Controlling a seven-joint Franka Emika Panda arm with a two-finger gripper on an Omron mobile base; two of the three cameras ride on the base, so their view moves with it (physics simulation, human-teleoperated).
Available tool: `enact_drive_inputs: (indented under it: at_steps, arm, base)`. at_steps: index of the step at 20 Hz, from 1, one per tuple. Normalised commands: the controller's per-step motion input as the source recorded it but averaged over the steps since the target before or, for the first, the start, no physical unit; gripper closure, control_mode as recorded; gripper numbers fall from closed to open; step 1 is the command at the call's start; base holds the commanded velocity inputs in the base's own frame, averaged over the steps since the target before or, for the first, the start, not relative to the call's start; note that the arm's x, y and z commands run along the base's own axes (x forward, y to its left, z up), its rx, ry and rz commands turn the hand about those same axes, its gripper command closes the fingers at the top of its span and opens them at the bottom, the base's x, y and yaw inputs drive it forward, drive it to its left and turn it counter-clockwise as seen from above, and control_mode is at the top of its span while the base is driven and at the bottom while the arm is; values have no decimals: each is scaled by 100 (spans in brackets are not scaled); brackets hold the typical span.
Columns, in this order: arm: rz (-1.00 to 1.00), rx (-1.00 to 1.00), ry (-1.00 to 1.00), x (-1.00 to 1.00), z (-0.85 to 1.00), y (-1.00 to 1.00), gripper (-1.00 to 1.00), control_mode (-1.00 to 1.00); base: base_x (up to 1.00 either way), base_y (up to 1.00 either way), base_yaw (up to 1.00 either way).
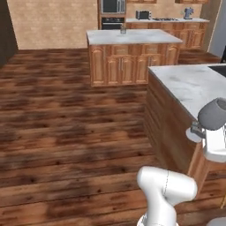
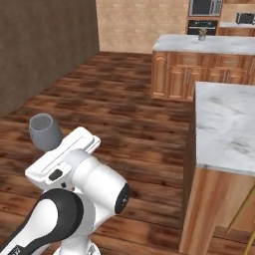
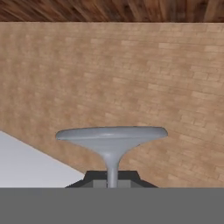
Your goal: Retrieve the wine glasses from the counter and place one next to each plate.
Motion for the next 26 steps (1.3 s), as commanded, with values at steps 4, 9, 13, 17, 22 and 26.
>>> enact_drive_inputs:
  at_steps: [4, 9, 13, 17, 22, 26]
  arm:
    - [0, 0, 0, 0, 0, 0, 100, 100]
    - [0, 0, 0, 0, 0, 0, 100, 100]
    - [0, 0, 0, 0, 0, 0, 100, 100]
    - [0, 0, 0, 0, 0, 0, 100, 100]
    - [0, 0, 0, 0, 0, 0, 100, 100]
    - [0, 0, 0, 0, 0, 0, 100, 100]
  base:
    - [-91, -100, 11]
    - [-95, -100, 8]
    - [-42, -100, 2]
    - [-29, -100, 5]
    - [-9, -100, 5]
    - [0, -100, 6]
